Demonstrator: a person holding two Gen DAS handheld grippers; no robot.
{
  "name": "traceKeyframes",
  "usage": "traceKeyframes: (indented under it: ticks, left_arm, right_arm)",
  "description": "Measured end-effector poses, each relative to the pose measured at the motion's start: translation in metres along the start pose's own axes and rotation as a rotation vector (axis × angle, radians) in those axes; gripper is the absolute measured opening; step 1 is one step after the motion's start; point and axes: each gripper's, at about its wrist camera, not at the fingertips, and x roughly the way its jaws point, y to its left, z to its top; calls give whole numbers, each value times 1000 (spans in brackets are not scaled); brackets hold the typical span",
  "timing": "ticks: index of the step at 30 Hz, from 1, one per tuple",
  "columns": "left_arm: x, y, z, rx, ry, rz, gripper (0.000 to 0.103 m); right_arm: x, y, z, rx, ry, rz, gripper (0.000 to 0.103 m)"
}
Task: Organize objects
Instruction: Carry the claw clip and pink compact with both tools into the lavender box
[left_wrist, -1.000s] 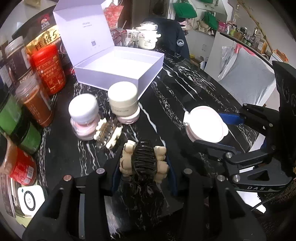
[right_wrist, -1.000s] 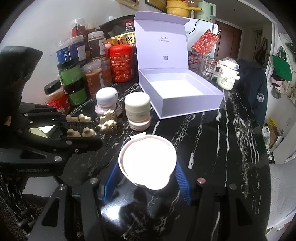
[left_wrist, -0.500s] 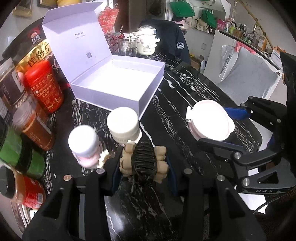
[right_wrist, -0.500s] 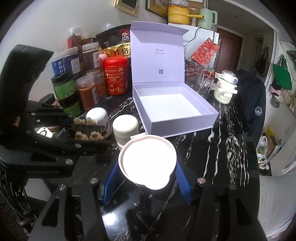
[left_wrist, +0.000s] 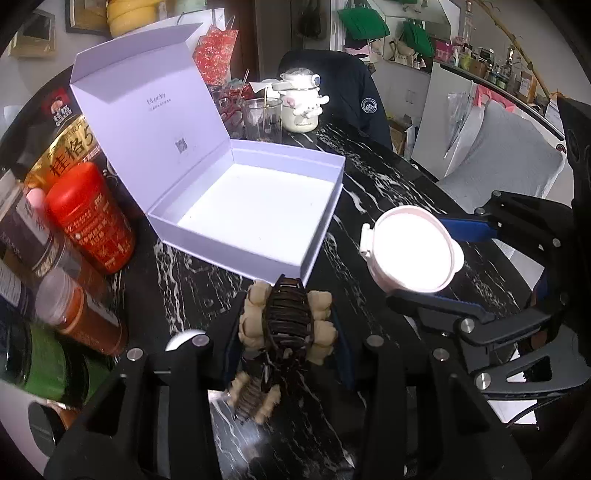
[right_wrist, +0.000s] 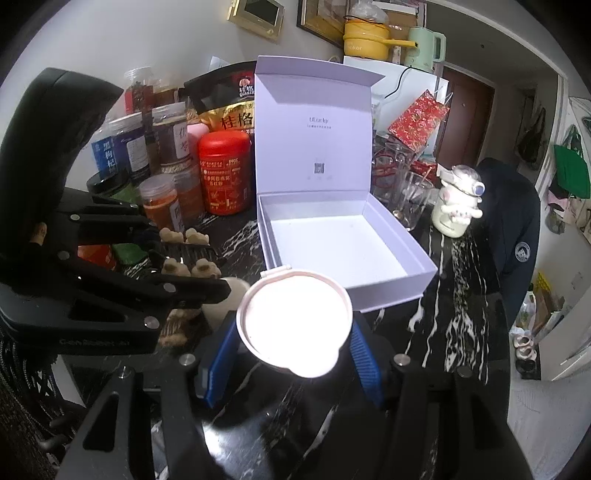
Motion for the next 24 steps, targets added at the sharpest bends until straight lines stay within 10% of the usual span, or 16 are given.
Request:
traceKeyframes:
  ticks: [24]
  left_arm:
    - [77,54,69,-23,48,42,40]
  right_arm:
    - [92,-50,58,-13,38,13,59]
